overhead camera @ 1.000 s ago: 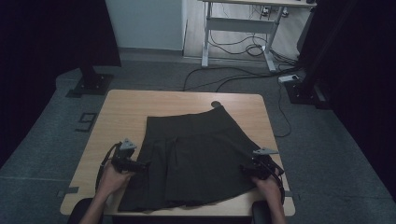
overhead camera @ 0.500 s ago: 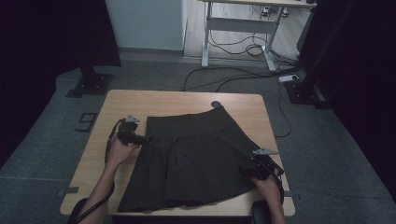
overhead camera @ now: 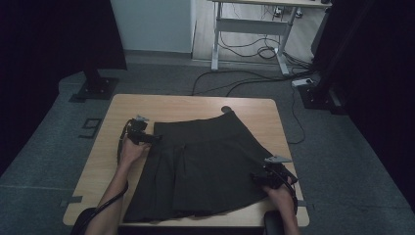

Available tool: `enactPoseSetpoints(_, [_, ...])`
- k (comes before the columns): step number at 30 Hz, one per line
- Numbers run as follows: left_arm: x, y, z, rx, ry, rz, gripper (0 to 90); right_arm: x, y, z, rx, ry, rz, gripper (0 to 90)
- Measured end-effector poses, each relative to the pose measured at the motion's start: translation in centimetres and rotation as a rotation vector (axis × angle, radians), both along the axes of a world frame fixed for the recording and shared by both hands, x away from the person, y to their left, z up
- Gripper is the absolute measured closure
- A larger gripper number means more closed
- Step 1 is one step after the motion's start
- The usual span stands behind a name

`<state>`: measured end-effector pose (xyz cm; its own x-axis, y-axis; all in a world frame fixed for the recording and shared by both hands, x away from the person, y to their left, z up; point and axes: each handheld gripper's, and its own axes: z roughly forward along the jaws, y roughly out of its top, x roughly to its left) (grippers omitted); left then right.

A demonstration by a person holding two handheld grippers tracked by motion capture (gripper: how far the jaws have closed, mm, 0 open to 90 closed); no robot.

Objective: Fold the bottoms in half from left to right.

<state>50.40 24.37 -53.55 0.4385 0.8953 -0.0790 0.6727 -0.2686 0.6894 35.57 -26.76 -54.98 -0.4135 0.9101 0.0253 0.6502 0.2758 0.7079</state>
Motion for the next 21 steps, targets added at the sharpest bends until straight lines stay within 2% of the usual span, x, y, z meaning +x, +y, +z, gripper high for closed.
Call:
enactPoseSetpoints(1, [0.26,-0.09,-0.67,0.022,0.010,0.006,0.0,-0.01,-0.01,-0.03,0.002,-0.003,0.000,13.2])
enactPoseSetpoints(3, [0.34,-0.12,-1.02,0.031,0.017,0.007,0.0,-0.03,-0.02,-0.04,0.002,-0.004,0.000,13.1])
enactPoseSetpoints(6, [0.22,-0.40,-1.18,0.067,0.002,-0.001,1.3,-0.07,-0.01,-0.09,0.005,-0.008,-0.002,12.9])
enactPoseSetpoints(14, [0.13,-0.30,-1.19,0.065,0.007,0.013,0.4,-0.21,-0.19,-0.30,0.015,-0.030,0.009,12.4])
enactPoseSetpoints(21, [-0.09,-0.28,-1.16,0.059,-0.005,-0.001,4.9,0.05,-0.13,0.01,0.017,0.002,0.031,7.5])
